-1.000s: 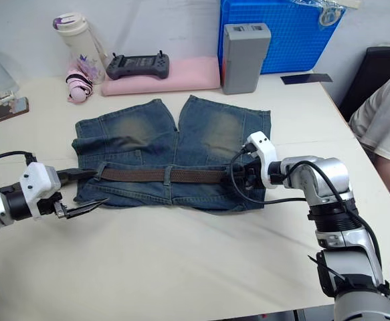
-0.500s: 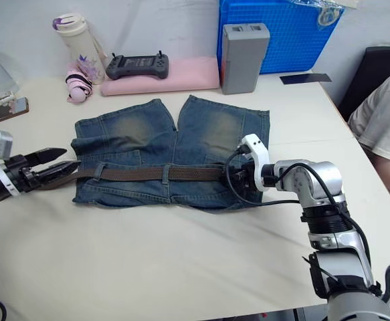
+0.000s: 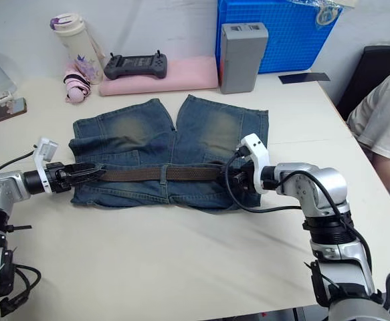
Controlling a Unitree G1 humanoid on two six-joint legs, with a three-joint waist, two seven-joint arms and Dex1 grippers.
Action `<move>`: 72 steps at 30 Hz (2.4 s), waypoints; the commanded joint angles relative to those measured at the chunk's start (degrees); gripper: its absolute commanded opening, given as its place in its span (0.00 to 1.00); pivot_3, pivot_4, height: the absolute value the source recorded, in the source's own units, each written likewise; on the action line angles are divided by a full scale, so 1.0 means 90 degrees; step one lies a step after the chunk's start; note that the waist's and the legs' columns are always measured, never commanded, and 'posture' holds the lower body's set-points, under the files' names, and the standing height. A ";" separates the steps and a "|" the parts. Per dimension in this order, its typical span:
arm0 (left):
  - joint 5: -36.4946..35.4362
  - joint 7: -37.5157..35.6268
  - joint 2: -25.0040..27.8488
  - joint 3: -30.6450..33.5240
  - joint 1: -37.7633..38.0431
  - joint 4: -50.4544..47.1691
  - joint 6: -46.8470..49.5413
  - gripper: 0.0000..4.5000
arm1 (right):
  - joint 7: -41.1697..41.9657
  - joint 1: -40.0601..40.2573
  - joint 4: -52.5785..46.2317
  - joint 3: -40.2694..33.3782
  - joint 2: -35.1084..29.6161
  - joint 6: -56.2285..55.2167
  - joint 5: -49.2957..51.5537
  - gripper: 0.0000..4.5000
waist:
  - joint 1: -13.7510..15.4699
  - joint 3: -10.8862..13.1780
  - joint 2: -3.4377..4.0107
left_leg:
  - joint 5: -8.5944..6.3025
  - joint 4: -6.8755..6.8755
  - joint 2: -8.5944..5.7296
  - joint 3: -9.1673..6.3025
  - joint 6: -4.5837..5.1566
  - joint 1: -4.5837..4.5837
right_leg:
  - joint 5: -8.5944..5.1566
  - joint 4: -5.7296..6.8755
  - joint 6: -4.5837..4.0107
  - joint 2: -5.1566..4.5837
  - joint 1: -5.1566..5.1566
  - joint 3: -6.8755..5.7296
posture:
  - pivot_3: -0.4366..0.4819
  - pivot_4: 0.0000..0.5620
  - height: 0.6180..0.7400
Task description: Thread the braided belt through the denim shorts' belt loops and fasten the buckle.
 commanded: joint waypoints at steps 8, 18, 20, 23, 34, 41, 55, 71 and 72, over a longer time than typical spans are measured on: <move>0.0775 -0.0709 -0.0055 -0.0179 -0.0356 0.0554 -0.1004 0.40 | -0.0213 0.0082 -0.0524 -0.0263 0.0032 0.0020 0.0352 0.09 | 0.0005 -0.0001 -0.0003 | -0.0004 0.0039 -0.0001 -0.0001 0.0005 -0.0004 | 0.0000 0.0029 0.0000 -0.0010 0.0000 0.0009 | 0.48 0.27 0.90; 0.1090 0.0478 -0.0412 0.0158 -0.1092 0.1013 -0.2139 0.40 | -0.0721 -0.0344 0.0284 -0.0337 0.0191 -0.0985 -0.0193 0.09 | 0.0016 -0.0002 -0.0006 | -0.0010 0.0066 -0.0003 -0.0001 0.0016 -0.0009 | 0.0001 0.0050 0.0001 -0.0021 -0.0001 0.0010 | 0.48 0.27 0.90; 0.1087 0.0601 -0.0525 0.0222 -0.1239 0.1043 -0.2371 0.40 | -0.0799 -0.0478 0.0525 -0.0363 0.0198 -0.1206 -0.0288 0.09 | 0.0015 0.0001 -0.0011 | -0.0010 0.0068 -0.0004 -0.0002 0.0016 -0.0013 | 0.0002 0.0051 0.0003 -0.0022 -0.0003 0.0010 | 0.48 0.27 0.90; 0.1047 0.0467 -0.0591 0.0265 -0.1269 0.1042 -0.2234 0.40 | -0.0840 -0.0555 0.0675 -0.0389 0.0218 -0.1307 -0.0292 0.09 | 0.0009 0.0001 -0.0011 | -0.0011 0.0069 -0.0005 -0.0001 0.0018 -0.0017 | 0.0002 0.0050 0.0003 -0.0022 -0.0008 0.0008 | 0.48 0.27 0.90; 0.1108 -0.0062 -0.0287 0.0252 -0.0948 0.1156 -0.1331 0.13 | -0.0931 -0.0410 0.0507 -0.0333 0.0282 -0.1219 -0.0193 0.09 | 0.0008 0.0001 -0.0011 | -0.0012 0.0072 -0.0004 0.0004 0.0021 -0.0026 | 0.0002 0.0051 0.0003 -0.0021 -0.0017 0.0001 | 0.48 0.27 0.90; 0.1103 -0.0257 -0.0305 0.0207 -0.0758 0.0979 -0.1087 0.29 | -0.1011 -0.0331 0.0459 -0.0334 0.0340 -0.1180 -0.0174 0.09 | 0.0005 0.0001 -0.0011 | -0.0013 0.0072 -0.0004 0.0004 0.0021 -0.0025 | 0.0002 0.0052 0.0003 -0.0021 -0.0017 0.0003 | 0.48 0.27 0.90; 0.1324 -0.0230 -0.0488 0.0049 -0.0536 0.0824 -0.1251 0.66 | -0.1063 -0.0235 0.0328 -0.0331 0.0367 -0.1092 -0.0134 0.09 | 0.0007 0.0000 -0.0011 | -0.0013 0.0077 -0.0004 0.0005 0.0021 -0.0021 | 0.0002 0.0065 0.0003 -0.0022 -0.0017 0.0008 | 0.48 0.27 0.90; 0.1516 0.0346 -0.0584 0.0175 -0.0642 0.0956 -0.2169 0.00 | -0.1103 -0.0224 0.0338 -0.0321 0.0412 -0.1193 -0.0162 0.09 | 0.0011 0.0000 -0.0012 | -0.0012 0.0078 -0.0005 0.0006 0.0021 -0.0017 | 0.0002 0.0072 0.0003 -0.0024 -0.0015 0.0010 | 0.48 0.27 0.90; 0.1423 0.0323 -0.0592 0.0271 -0.0704 0.0964 -0.2188 0.00 | -0.1104 -0.0229 0.0346 -0.0323 0.0416 -0.1205 -0.0164 0.09 | 0.0011 0.0000 -0.0012 | -0.0012 0.0079 -0.0005 0.0007 0.0021 -0.0016 | 0.0002 0.0075 0.0003 -0.0025 -0.0015 0.0010 | 0.48 0.27 0.90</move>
